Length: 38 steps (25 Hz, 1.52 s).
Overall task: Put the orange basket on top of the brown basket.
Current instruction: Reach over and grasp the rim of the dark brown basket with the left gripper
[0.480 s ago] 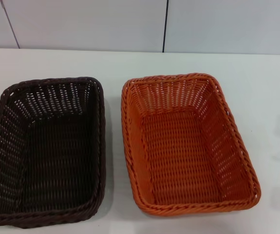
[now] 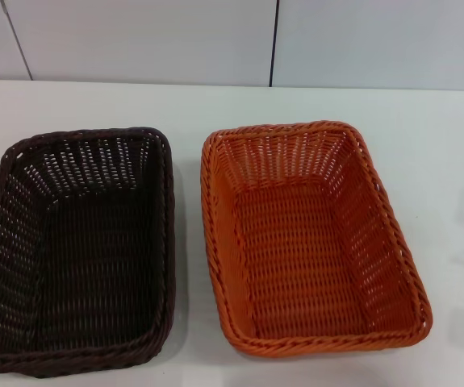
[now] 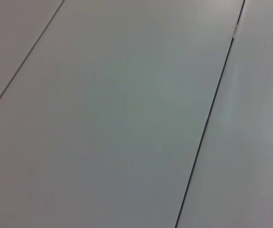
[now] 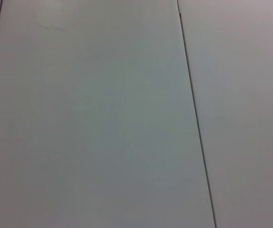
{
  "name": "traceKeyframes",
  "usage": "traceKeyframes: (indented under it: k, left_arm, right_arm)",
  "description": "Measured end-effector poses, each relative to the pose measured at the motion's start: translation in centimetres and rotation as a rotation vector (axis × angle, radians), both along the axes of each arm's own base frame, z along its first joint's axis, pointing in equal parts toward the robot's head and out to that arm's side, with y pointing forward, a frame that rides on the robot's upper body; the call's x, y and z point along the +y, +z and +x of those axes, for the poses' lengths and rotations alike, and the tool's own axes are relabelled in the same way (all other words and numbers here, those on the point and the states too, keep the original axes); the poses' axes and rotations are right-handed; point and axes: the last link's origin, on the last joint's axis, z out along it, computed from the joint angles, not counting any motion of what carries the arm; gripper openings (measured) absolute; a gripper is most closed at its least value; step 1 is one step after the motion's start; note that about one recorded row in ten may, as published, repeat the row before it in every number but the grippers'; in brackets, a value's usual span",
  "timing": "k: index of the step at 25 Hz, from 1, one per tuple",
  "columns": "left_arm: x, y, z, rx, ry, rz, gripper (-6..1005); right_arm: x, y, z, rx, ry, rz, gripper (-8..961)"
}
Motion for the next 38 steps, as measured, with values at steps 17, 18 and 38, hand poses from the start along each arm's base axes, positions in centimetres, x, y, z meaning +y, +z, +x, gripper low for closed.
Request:
traceKeyframes:
  k: [17, 18, 38]
  left_arm:
    - [0.2, 0.3, 0.3, -0.016, -0.020, -0.008, 706]
    - [0.2, 0.3, 0.3, -0.016, -0.020, -0.008, 706]
    - [0.6, 3.9, 3.5, -0.058, -0.103, -0.262, 695]
  right_arm:
    - [0.0, 0.1, -0.4, 0.013, 0.014, 0.014, 452]
    - [0.0, 0.1, -0.4, 0.013, 0.014, 0.014, 452]
    - [0.6, 0.6, -1.7, 0.030, 0.063, 0.043, 452]
